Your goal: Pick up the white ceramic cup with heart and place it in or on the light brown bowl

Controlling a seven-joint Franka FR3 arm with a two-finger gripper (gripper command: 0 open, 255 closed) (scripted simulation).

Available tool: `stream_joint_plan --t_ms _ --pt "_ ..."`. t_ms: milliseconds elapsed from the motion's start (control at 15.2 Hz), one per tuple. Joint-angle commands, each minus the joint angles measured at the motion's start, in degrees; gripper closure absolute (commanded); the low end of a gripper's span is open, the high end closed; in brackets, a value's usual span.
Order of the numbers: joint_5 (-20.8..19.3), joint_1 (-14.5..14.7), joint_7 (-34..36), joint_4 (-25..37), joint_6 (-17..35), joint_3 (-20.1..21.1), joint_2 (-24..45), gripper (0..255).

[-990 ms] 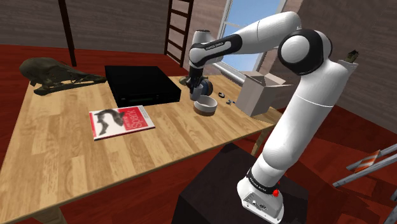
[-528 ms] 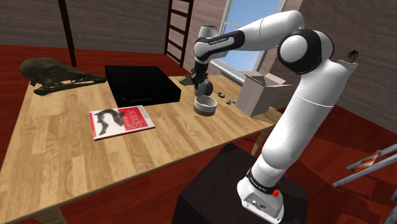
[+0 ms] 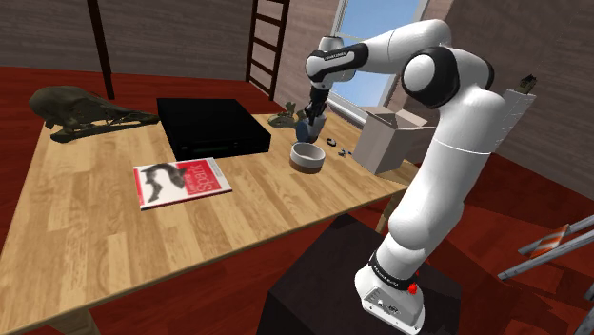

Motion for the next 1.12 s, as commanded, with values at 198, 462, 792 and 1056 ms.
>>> stream_joint_plan --t_ms 198,462,792,1056 --pt "0.29 -0.39 -0.67 -1.96 3.3 -0.17 1.32 255" --pt "0.46 -0.45 -0.62 -3.76 6.13 -0.14 2.37 255" --pt "0.72 -0.56 -0.59 -5.71 9.61 -0.08 3.93 255" --pt "0.95 -0.65 -0.6 -6.93 12.07 -0.01 5.19 255"
